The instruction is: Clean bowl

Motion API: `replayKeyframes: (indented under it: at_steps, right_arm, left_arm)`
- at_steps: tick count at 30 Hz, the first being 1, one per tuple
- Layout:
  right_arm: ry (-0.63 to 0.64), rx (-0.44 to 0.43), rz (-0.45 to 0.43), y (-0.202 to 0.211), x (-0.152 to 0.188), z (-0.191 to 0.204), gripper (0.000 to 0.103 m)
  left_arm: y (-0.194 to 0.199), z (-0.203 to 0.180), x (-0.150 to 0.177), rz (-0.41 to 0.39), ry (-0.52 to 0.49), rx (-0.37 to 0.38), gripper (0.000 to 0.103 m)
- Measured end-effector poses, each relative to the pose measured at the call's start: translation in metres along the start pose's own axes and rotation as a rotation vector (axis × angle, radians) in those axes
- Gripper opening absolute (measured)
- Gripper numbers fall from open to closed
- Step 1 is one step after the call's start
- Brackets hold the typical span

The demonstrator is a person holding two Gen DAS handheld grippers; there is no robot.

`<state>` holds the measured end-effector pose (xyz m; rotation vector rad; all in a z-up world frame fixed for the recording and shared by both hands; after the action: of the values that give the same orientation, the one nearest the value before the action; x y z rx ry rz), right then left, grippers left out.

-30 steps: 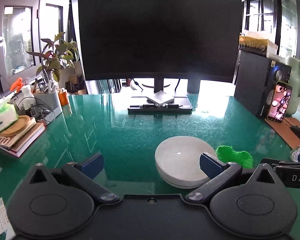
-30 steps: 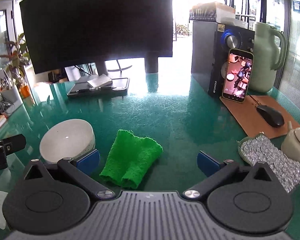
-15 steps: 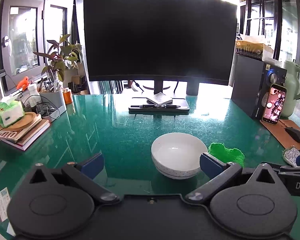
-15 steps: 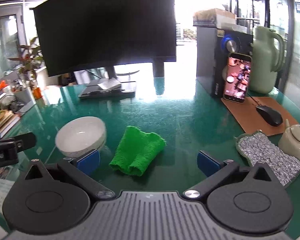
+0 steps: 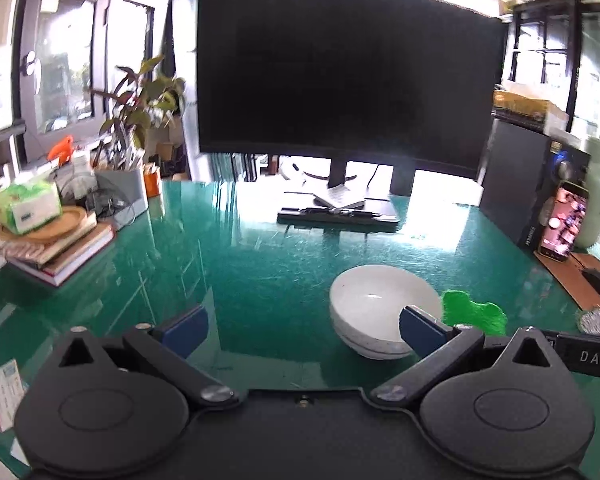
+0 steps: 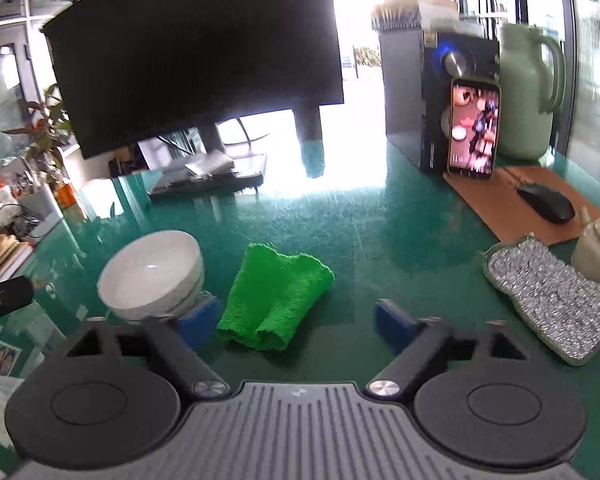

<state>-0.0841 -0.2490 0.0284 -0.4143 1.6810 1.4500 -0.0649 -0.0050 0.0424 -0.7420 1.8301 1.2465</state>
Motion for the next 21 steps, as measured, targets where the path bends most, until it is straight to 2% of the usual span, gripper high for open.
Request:
replayKeyframes:
  at_steps: [1, 2, 4, 6, 7, 8, 10, 15, 21]
  right_arm:
    - [-0.004, -0.001, 0.015, -0.006, -0.001, 0.001, 0.059]
    - [-0.007, 0.000, 0.029, -0.012, -0.002, 0.002, 0.055]
    - [-0.011, 0.011, 0.064, -0.029, -0.004, 0.005, 0.055]
    - [-0.016, 0.020, 0.080, -0.037, -0.004, 0.006, 0.055]
    - [-0.021, 0.025, 0.090, -0.043, -0.004, 0.007, 0.056]
    - [-0.021, 0.029, 0.095, -0.045, -0.005, 0.008, 0.056]
    - [-0.015, 0.044, 0.090, -0.050, -0.006, 0.011, 0.057]
    - [0.004, 0.069, 0.088, -0.056, -0.008, 0.017, 0.057]
    - [-0.016, 0.067, 0.074, -0.057, -0.014, 0.014, 0.069]
  left_arm:
    - [-0.004, 0.007, 0.000, -0.008, 0.029, 0.021, 0.103]
    - [-0.008, 0.014, 0.000, -0.016, 0.059, 0.041, 0.102]
    - [-0.019, 0.035, 0.001, -0.053, 0.147, 0.171, 0.102]
    - [-0.028, 0.046, 0.000, -0.050, 0.195, 0.266, 0.099]
    - [-0.036, 0.054, 0.000, -0.023, 0.227, 0.313, 0.087]
    - [-0.046, 0.061, -0.001, 0.019, 0.252, 0.346, 0.070]
    - [-0.063, 0.068, -0.001, 0.093, 0.280, 0.370, 0.058]
    - [-0.091, 0.077, 0.006, 0.182, 0.334, 0.382, 0.058]
    - [-0.099, 0.076, 0.006, 0.192, 0.333, 0.398, 0.068]
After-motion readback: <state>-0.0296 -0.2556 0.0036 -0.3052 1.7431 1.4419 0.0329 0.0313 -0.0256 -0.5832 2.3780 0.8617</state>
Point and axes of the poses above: each gripper's, at about its wrist camera, not at the fingertips, and y roughly against the way its jaws point, z to its left, x to its underside, the point moved 2 cm from there along -y, roughly the way its jaws point, and after that the axes turned 12 degrees about x, right-handed, at the moved point
